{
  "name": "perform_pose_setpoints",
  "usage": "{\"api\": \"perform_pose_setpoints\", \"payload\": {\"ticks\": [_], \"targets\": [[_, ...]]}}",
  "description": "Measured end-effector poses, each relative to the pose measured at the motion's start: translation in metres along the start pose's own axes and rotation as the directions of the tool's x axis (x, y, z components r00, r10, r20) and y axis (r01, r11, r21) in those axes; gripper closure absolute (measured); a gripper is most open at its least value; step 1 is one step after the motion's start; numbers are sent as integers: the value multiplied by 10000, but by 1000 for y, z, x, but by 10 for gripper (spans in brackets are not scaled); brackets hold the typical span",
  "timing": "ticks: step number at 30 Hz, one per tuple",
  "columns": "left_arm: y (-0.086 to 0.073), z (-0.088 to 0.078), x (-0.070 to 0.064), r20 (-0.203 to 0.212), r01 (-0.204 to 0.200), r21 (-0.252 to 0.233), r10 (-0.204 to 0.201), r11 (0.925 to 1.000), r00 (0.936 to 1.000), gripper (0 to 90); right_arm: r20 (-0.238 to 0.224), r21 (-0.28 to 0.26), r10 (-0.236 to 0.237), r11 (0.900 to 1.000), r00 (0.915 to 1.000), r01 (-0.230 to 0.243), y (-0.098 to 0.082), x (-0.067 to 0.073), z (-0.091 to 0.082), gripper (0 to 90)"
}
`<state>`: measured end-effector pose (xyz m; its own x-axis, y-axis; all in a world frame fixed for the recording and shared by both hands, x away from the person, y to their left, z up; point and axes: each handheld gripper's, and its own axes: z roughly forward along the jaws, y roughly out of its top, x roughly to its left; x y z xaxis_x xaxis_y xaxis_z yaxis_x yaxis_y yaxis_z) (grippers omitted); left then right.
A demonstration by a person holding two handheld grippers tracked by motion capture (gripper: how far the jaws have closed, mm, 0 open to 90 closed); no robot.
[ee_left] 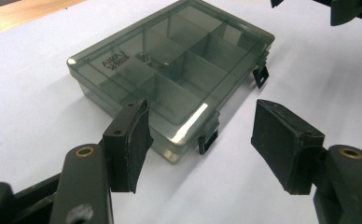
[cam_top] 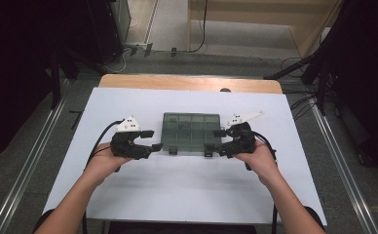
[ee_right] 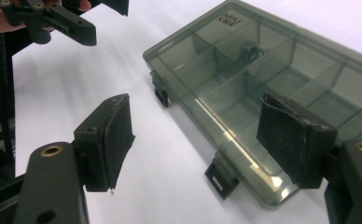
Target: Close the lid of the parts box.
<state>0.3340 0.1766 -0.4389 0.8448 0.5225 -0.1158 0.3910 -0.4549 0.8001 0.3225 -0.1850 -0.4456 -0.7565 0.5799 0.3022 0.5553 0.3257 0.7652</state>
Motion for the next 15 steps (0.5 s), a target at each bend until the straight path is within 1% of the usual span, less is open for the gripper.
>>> {"api": "perform_pose_setpoints", "payload": {"ticks": [3,10,15], "targets": [[-5,-4,-1,-50,-51,8,51,10000,10000,368,-195,19,-115,9999,9997,115,-6,1,-3,272],[-18,-17,-2,-110,90,10,-90,10000,9999,368,76,-117,72,9999,9999,-71,-20,3,-13,271],[-25,-23,-4,-95,62,68,-61,10000,9999,368,209,-146,124,9998,9997,-121,-32,6,-22,266]]}}
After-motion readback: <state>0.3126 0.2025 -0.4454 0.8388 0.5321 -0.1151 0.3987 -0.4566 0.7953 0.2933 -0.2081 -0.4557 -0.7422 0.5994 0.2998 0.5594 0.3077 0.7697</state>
